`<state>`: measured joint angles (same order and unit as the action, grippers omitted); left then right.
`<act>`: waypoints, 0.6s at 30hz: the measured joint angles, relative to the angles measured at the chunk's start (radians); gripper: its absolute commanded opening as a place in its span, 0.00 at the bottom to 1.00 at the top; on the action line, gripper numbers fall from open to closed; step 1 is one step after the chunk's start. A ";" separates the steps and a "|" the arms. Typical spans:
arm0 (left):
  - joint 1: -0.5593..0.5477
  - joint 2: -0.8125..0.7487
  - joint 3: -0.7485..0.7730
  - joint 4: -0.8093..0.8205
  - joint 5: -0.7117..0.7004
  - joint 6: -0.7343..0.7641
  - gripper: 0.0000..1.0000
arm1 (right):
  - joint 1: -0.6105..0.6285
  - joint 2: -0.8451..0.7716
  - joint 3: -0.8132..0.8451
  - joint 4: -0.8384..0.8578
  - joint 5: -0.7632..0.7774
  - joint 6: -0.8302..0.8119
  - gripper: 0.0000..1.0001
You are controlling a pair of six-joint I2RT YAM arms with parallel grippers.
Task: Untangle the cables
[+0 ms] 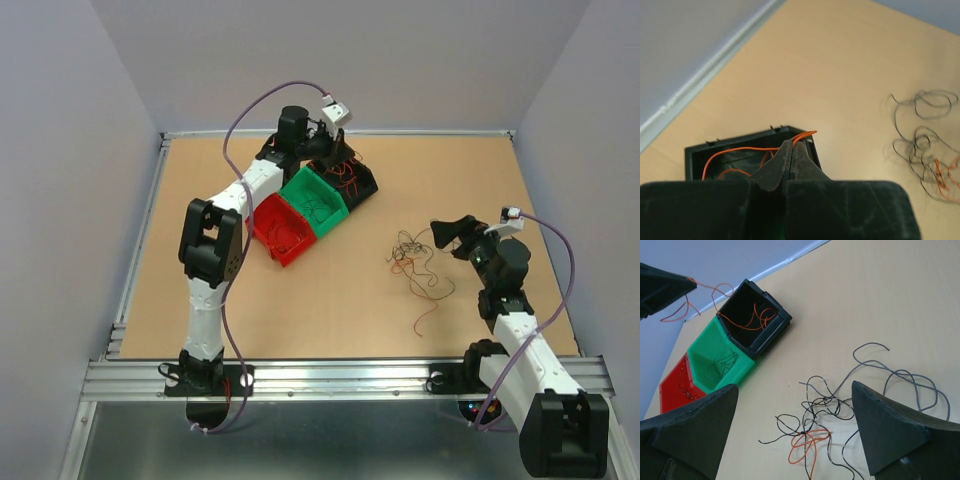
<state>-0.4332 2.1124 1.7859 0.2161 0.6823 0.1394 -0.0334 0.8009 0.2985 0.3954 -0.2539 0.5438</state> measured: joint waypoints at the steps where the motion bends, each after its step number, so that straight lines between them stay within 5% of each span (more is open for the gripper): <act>1: -0.003 0.004 0.012 -0.060 0.034 0.037 0.00 | 0.000 -0.002 0.000 0.000 -0.001 -0.002 1.00; 7: -0.018 0.106 0.281 -0.407 0.138 0.252 0.00 | 0.000 -0.009 0.000 -0.002 -0.005 -0.005 1.00; 18: -0.082 0.225 0.391 -0.733 0.170 0.412 0.00 | 0.000 -0.010 0.000 -0.003 -0.008 -0.005 1.00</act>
<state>-0.5152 2.3375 2.1765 -0.5171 0.8524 0.5514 -0.0334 0.7914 0.2985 0.3923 -0.2619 0.5392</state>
